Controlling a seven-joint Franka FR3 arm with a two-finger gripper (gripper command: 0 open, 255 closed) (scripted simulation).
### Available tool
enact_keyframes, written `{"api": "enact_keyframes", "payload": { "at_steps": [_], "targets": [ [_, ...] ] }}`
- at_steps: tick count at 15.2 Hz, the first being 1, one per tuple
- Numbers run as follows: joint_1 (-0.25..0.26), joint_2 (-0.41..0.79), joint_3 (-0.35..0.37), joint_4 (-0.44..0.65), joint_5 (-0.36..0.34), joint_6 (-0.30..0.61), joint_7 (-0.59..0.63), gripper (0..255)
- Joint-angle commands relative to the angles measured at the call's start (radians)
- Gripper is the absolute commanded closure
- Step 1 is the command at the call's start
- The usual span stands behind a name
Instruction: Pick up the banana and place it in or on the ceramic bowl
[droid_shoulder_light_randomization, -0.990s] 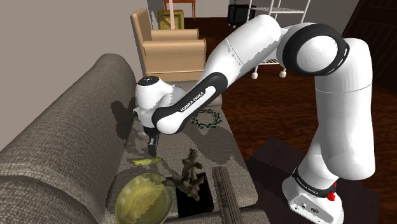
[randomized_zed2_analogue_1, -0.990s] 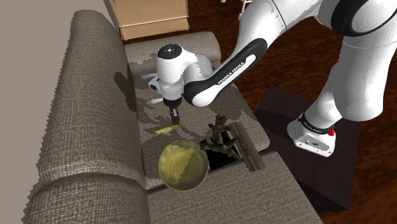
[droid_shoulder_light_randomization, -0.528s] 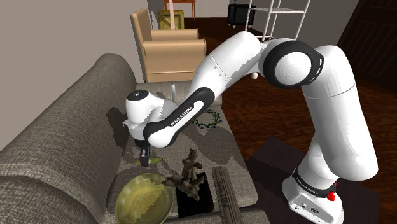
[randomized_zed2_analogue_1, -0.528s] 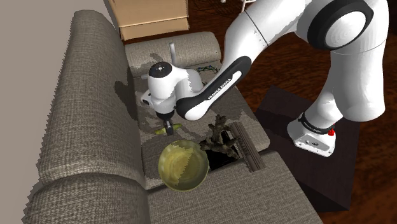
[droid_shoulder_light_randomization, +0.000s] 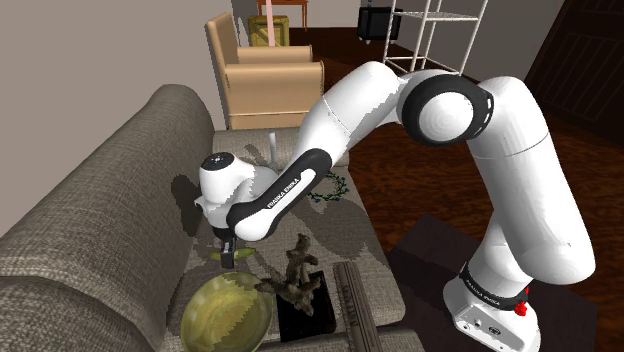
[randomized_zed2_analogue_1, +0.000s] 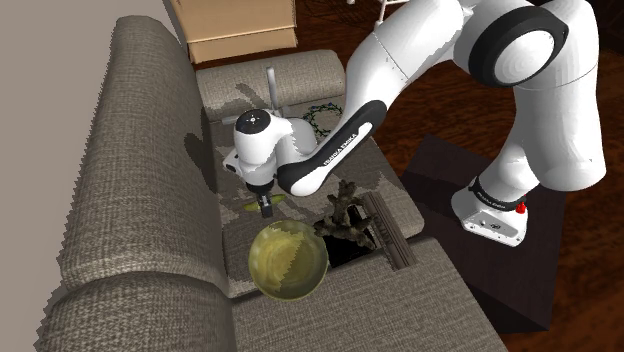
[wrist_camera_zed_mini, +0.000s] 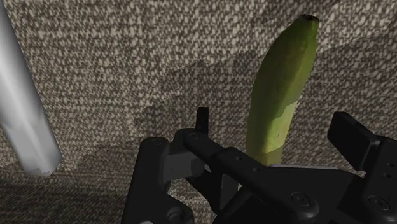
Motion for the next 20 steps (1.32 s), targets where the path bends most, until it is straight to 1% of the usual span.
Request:
{"api": "enact_keyframes", "payload": {
  "at_steps": [1,4,5,14,20],
  "targets": [
    [0.000,0.001,0.000,0.000,0.000,0.001,0.000,0],
    [0.000,0.000,0.000,0.000,0.000,0.001,0.000,0],
    [0.000,0.000,0.000,0.000,0.000,0.001,0.000,255],
    [0.000,0.001,0.000,0.000,0.000,0.001,0.000,255],
    [-0.012,-0.054,0.017,-0.001,0.020,-0.052,-0.013,255]
  ]
}}
